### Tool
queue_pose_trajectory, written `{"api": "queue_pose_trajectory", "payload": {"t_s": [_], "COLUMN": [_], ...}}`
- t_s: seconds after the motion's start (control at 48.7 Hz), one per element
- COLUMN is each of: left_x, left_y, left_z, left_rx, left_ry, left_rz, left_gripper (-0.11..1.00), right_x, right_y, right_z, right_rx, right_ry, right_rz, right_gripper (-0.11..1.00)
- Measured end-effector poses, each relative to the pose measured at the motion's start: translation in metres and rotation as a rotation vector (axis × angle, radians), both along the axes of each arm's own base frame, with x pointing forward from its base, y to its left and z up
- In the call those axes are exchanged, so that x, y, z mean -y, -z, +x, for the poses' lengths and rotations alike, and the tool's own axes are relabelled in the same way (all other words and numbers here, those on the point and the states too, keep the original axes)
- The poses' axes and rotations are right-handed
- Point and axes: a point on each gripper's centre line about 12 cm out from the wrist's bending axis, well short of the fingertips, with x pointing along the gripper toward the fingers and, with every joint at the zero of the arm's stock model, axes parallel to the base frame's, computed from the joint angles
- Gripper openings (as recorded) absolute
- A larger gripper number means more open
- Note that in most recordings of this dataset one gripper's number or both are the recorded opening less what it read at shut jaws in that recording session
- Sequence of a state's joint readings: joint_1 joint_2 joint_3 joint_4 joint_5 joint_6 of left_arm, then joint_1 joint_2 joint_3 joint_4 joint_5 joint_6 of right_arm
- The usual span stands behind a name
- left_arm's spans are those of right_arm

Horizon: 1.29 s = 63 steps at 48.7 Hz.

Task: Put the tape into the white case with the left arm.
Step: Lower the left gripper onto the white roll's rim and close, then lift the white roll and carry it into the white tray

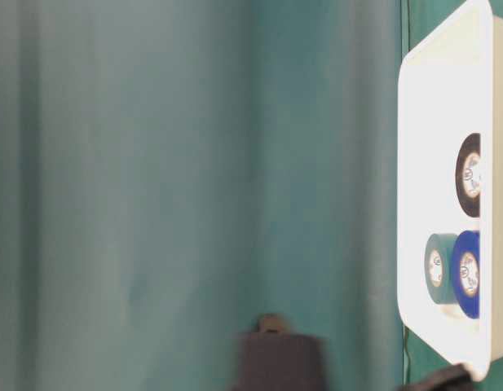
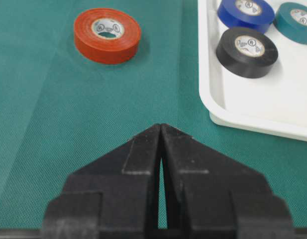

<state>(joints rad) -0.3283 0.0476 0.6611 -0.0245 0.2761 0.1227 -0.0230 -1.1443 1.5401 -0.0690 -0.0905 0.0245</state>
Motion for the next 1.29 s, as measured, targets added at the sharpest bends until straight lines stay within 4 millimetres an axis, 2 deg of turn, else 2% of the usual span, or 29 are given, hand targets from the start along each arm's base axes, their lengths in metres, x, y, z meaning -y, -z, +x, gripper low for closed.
{"api": "queue_pose_trajectory", "payload": {"t_s": [0.226,0.349,0.452,0.595,1.088,1.293], "left_x": [0.001,0.0,-0.01,-0.038,-0.152,-0.185], "left_y": [-0.04,-0.048,-0.048,-0.048,-0.051,-0.047], "left_z": [-0.003,-0.005,-0.001,0.006,0.03,0.044], "left_rx": [0.052,0.068,0.069,0.07,0.114,0.117], "left_ry": [0.006,0.007,-0.022,-0.101,-0.389,-0.423], "left_rz": [-0.019,-0.023,-0.022,-0.018,0.006,0.046], "left_gripper": [0.26,0.26,0.26,0.26,0.26,0.26], "right_x": [0.0,0.0,0.0,0.0,0.0,0.0], "right_y": [0.0,0.0,0.0,0.0,0.001,0.001], "right_z": [0.0,0.0,0.0,0.0,-0.001,-0.001], "right_rx": [0.0,0.002,0.002,0.002,0.005,0.003], "right_ry": [0.0,0.001,0.0,0.0,0.0,-0.001], "right_rz": [0.0,0.001,0.0,0.0,0.002,0.0], "right_gripper": [-0.09,-0.1,-0.1,-0.1,-0.1,-0.09]}}
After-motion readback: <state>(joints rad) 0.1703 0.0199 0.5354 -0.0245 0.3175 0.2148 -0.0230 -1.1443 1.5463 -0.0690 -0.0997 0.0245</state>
